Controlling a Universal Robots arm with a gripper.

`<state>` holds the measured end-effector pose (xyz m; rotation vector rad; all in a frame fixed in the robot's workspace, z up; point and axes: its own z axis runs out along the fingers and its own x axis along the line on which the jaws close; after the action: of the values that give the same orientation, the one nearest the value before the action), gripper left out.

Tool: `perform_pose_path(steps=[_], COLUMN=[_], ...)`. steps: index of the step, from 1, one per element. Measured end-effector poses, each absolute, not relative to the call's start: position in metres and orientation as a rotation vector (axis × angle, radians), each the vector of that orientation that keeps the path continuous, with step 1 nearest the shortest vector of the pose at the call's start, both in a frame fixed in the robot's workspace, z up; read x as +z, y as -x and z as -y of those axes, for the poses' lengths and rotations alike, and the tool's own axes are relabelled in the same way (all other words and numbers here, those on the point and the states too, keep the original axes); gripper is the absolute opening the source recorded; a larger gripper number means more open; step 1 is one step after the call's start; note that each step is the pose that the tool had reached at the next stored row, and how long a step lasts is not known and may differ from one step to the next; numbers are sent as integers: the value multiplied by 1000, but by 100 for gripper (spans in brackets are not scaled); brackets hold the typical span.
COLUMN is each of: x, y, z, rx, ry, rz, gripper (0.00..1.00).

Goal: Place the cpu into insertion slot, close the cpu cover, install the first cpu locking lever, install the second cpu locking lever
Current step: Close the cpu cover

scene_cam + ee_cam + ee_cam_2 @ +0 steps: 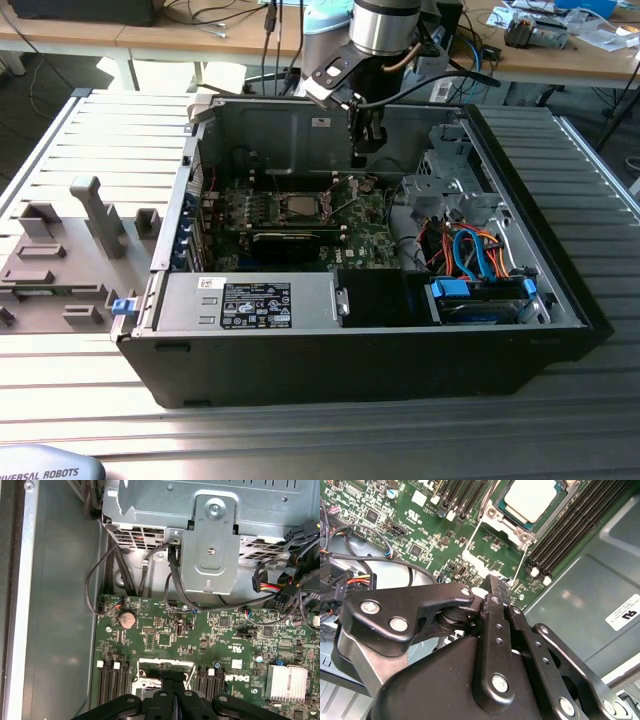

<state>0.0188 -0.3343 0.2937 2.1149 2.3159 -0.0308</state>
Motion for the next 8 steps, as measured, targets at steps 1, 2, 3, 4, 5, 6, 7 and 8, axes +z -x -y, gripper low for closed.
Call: perform_pose_path(steps=[1, 2, 3, 4, 5, 6, 7, 8], x=[294, 294, 294, 294, 294, 294, 294, 294], y=[-19, -20, -21, -22, -23, -23, -24, -25], z=[334, 334, 334, 334, 334, 334, 334, 334], rx=[-31, -31, -31, -31, -31, -31, -31, -31], ry=[-2115, -2115, -2115, -2115, -2115, -2115, -2115, -2115], rz=[-2316, -2316, -2316, -2316, -2316, -2316, -2316, -2316], gripper=[11, 11, 11, 11, 11, 11, 11, 11])
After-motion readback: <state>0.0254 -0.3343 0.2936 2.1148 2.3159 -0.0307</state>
